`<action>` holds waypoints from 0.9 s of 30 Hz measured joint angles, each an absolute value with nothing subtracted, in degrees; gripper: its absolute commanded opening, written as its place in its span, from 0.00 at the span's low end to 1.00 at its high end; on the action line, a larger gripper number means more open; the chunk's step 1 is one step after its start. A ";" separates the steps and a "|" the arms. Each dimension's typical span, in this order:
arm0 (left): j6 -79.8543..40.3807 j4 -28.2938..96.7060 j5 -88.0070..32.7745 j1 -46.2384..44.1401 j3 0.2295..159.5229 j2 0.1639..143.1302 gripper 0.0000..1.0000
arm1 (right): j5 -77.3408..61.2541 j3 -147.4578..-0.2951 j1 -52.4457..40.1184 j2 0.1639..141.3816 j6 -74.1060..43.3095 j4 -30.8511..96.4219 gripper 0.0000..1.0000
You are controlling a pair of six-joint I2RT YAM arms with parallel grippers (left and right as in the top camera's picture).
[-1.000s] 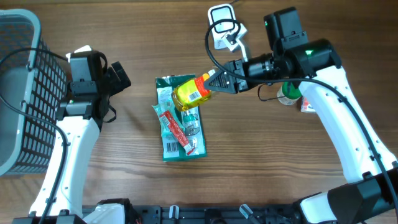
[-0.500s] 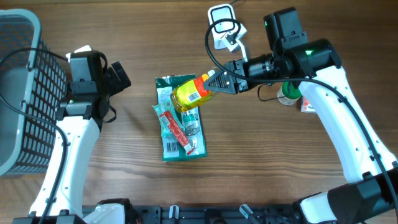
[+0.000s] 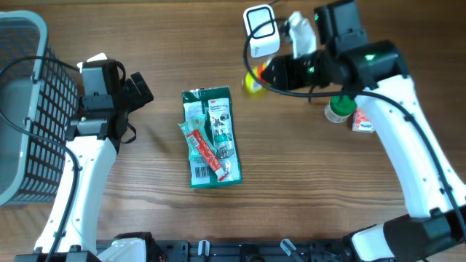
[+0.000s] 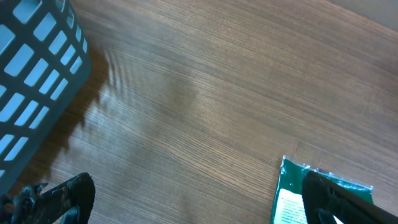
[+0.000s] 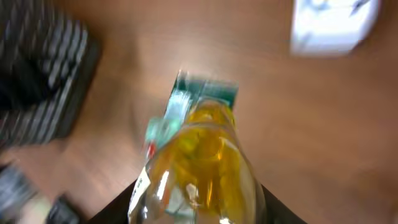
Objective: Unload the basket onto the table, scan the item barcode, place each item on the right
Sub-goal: 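Hold the Vim bottle up in front of the white scanner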
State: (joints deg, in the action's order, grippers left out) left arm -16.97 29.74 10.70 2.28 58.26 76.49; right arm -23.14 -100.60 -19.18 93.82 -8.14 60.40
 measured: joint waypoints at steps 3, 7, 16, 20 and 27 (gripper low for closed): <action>-16.97 29.78 10.70 2.28 58.26 76.49 1.00 | -12.99 -111.02 -19.38 93.86 -4.62 56.84 0.04; -16.97 29.80 10.70 2.28 58.26 76.49 1.00 | 3.75 -111.20 -22.63 99.31 5.52 45.28 0.04; -16.97 29.85 10.70 2.28 58.26 76.49 1.00 | 31.55 -111.09 -29.28 122.39 29.43 21.43 0.04; -16.97 29.82 10.70 2.28 58.26 76.49 1.00 | 38.65 -111.04 -31.31 127.90 35.09 16.86 0.04; -16.97 29.80 10.70 2.28 58.26 76.49 1.00 | 42.48 -111.04 -31.35 131.59 36.80 14.46 0.04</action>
State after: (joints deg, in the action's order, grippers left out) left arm -16.97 29.80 10.70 2.28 58.26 76.49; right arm 42.48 -111.04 -31.35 131.59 36.80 14.46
